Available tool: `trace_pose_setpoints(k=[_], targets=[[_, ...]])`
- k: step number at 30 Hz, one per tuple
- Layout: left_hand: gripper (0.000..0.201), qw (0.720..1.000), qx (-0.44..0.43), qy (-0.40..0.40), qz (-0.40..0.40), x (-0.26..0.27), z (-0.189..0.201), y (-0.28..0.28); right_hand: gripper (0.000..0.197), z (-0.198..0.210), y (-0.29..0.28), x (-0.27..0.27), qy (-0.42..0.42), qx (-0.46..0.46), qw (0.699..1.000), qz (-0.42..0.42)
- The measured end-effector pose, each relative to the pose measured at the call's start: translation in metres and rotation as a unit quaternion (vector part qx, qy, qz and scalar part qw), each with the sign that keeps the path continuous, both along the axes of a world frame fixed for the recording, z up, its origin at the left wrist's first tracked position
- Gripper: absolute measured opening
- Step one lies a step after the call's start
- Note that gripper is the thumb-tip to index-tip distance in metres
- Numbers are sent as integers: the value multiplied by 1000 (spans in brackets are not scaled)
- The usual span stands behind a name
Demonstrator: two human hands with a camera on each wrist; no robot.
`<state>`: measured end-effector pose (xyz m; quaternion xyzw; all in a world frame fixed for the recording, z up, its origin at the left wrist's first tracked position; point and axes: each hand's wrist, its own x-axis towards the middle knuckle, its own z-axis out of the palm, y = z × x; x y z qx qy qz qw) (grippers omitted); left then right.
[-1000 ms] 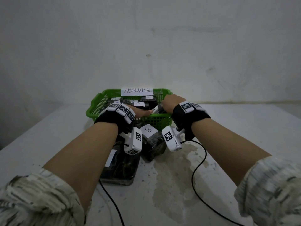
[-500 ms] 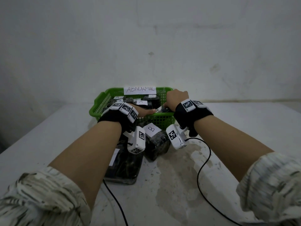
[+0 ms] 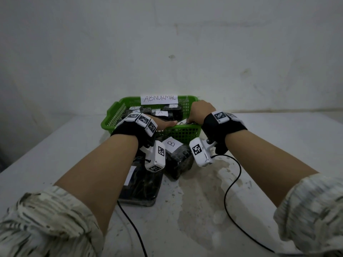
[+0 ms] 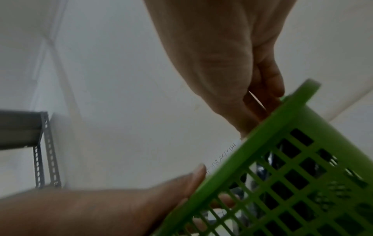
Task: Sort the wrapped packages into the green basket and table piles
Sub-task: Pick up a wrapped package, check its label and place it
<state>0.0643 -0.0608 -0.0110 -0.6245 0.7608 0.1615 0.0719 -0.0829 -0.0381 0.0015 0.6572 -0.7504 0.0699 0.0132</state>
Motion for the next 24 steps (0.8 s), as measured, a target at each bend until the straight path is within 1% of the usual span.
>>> trace_pose_setpoints(k=[3,9,10,13,14,16,18,24], targets=[[76,1000,0,6,-9,2,1,-1,29,5,3,-7,-18,34,999,29],[77,1000,7,19,-7,4,3,1,27,13,3,-6,31,103,993,40],[79,1000,15,19,-11,5,4,3,28,14,4,-5,31,110,993,42],[96,999,18,28,-20,9,1,-3,30,14,7,-6,17,125,991,43],[93,999,13,32,-15,10,1,-2,33,14,8,-6,13,124,992,35],[82,999,-2,44,-9,10,2,2,43,14,9,-4,11,120,993,21],[72,999,-2,43,-20,7,3,6,47,14,8,-1,5,129,991,18],[68,999,-12,35,-26,4,3,14,52,4,11,7,18,160,987,14]])
